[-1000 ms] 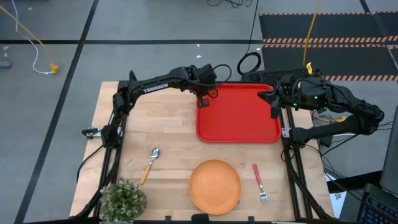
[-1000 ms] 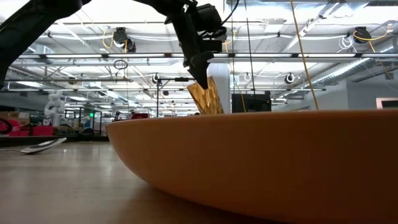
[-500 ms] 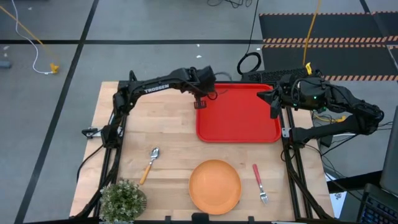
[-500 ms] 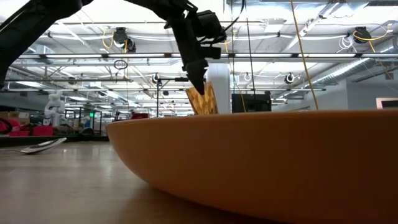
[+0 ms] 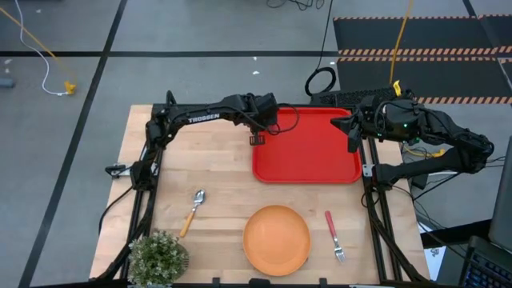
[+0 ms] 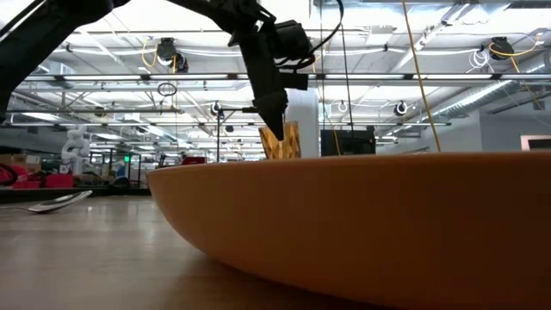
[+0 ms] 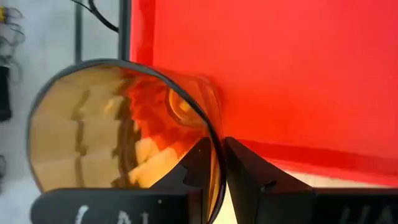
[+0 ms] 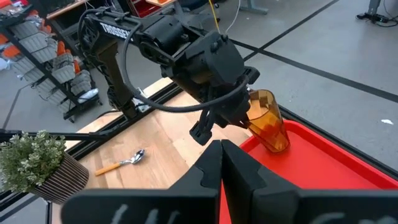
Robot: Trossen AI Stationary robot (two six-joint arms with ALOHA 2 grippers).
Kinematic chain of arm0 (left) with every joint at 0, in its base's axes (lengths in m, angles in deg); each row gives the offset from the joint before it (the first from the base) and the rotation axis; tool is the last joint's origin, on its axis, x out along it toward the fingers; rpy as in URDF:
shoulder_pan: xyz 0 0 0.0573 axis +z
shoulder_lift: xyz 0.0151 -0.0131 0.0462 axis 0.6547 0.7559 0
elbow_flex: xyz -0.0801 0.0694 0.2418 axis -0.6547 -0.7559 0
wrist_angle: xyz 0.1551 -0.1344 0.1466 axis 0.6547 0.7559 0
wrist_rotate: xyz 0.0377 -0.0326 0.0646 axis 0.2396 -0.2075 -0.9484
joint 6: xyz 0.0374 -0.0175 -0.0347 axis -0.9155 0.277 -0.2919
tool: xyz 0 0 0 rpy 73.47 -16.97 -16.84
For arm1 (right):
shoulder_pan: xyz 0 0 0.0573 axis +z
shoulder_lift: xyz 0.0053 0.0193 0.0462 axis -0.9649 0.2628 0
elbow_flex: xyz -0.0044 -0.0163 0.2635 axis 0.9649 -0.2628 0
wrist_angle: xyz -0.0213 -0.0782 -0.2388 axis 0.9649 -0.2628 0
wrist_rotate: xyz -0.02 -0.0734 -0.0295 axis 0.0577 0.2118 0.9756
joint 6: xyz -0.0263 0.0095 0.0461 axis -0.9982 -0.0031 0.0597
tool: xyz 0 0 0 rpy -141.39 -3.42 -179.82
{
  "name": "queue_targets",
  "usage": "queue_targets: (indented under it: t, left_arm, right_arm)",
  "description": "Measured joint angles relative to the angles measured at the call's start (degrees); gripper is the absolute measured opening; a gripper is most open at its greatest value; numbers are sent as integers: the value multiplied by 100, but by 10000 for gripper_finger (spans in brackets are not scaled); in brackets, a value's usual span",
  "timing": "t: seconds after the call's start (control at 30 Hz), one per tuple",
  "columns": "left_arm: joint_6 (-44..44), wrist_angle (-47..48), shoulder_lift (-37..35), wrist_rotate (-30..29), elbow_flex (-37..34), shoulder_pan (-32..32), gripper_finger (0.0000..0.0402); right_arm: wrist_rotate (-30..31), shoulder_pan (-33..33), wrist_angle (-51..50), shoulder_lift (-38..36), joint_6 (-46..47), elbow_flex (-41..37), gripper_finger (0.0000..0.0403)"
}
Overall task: Pick and place plate/cup/fork/spoon on tray
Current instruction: Put the brown cup on the red tray
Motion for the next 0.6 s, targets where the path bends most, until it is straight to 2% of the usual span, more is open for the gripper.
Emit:
queue_targets:
  t: [0.17, 0.43, 0.6]
  left_arm:
    - [-28, -293, 0, -65, 0, -84, 63]
    - [-65, -390, 0, -139, 0, -119, 146]
    - [-1, -410, 0, -441, 0, -119, 176]
  right_arm:
    - [-1, 0, 0, 0, 0, 0, 0]
    - [-2, 0, 0, 0, 2, 0, 0]
    - [-2, 0, 0, 0, 2, 0, 0]
